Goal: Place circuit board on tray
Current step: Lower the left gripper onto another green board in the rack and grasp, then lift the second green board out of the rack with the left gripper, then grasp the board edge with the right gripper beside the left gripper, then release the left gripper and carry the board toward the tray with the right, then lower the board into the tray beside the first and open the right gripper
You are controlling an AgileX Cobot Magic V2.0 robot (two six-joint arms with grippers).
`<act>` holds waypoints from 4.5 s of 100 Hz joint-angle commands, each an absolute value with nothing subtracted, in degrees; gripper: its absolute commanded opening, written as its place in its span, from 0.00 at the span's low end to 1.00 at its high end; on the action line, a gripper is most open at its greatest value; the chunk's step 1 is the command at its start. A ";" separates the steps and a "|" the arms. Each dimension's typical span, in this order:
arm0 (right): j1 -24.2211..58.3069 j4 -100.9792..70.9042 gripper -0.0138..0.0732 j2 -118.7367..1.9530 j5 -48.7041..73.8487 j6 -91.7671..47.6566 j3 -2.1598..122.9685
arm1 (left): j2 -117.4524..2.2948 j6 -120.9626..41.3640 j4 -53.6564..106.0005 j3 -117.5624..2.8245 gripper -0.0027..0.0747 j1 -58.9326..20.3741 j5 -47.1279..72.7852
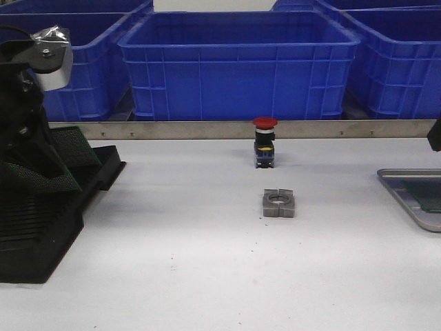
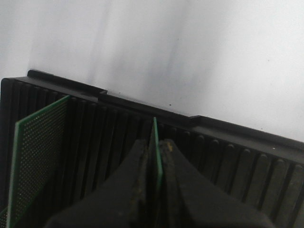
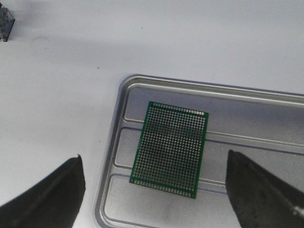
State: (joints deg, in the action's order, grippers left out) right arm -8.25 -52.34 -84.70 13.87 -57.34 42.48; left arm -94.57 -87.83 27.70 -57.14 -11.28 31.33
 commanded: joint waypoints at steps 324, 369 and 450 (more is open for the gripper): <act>4.51 -55.67 0.08 -69.70 39.01 -61.67 43.98 | -82.31 -93.58 71.78 -58.55 0.75 -32.36 41.22; -11.44 -55.67 0.08 -80.54 28.56 -61.31 43.98 | -82.31 -93.58 71.78 -58.55 0.74 -32.36 41.22; -14.40 -55.72 0.72 -85.97 11.81 -61.31 43.98 | -82.31 -93.58 71.78 -58.55 0.74 -32.36 41.22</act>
State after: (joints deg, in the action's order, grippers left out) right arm -14.05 -54.70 -87.64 13.97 -61.27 42.48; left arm -84.48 -93.97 68.90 -57.14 -32.14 41.03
